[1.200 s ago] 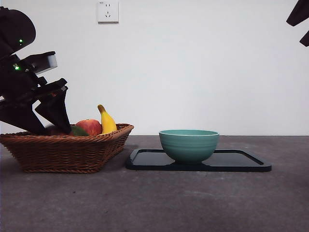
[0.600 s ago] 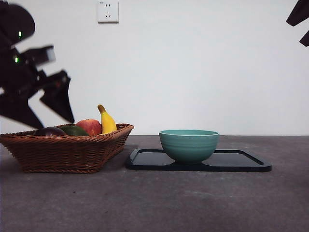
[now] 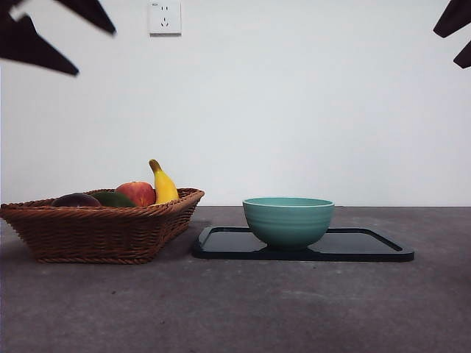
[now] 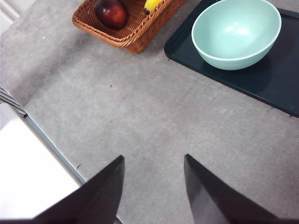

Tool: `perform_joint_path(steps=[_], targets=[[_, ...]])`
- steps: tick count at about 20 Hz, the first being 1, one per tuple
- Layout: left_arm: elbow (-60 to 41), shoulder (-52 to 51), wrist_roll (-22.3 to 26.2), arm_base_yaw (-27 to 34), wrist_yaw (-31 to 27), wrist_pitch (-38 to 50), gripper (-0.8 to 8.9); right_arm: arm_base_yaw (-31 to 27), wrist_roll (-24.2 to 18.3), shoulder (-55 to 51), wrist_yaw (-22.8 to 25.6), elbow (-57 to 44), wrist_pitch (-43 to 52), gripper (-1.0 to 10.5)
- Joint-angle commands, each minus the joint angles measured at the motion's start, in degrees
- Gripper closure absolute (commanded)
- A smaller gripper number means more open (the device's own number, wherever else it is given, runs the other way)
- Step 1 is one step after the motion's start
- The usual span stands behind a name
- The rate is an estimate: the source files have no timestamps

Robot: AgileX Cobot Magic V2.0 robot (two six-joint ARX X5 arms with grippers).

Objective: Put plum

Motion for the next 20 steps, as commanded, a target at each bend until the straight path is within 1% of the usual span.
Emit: perform_joint_path(steps=[1, 5, 8, 10, 16, 17, 18, 20], targets=[[1.36, -3.17, 0.17, -0.13, 0.94, -5.55, 3.81, 0.28, -0.63, 0.22, -0.04, 0.26, 0.44, 7.4], [1.36, -8.59, 4.15, -0.50, 0.96, -17.38, 3.81, 0.28, -0.61, 0.22, -0.07, 0.26, 0.42, 7.4], [1.36, -9.66, 6.95, -1.29, 1.95, -23.06, 3.81, 0.28, -0.61, 0.22, -0.09, 0.26, 0.42, 7.4], [1.36, -9.66, 8.22, -1.77, 3.85, -24.96, 3.81, 0.28, -0.59, 0.22, -0.09, 0.26, 0.37, 7.4], [1.36, -9.66, 8.26, -2.29, 3.93, -25.14, 3.81, 0.28, -0.02, 0.22, -0.07, 0.26, 0.37, 7.4], [1.36, -9.66, 8.26, -2.32, 3.93, -25.14, 3.81, 0.28, 0.55, 0.22, 0.00, 0.26, 0.42, 7.4], [1.36, -9.66, 8.26, -2.32, 3.93, -25.14, 3.81, 0.28, 2.67, 0.26, 0.46, 0.26, 0.72, 7.4], [1.36, -9.66, 8.26, -2.32, 3.93, -25.14, 3.81, 0.26, 7.80, 0.63, 3.30, 0.33, 3.23, 7.4]])
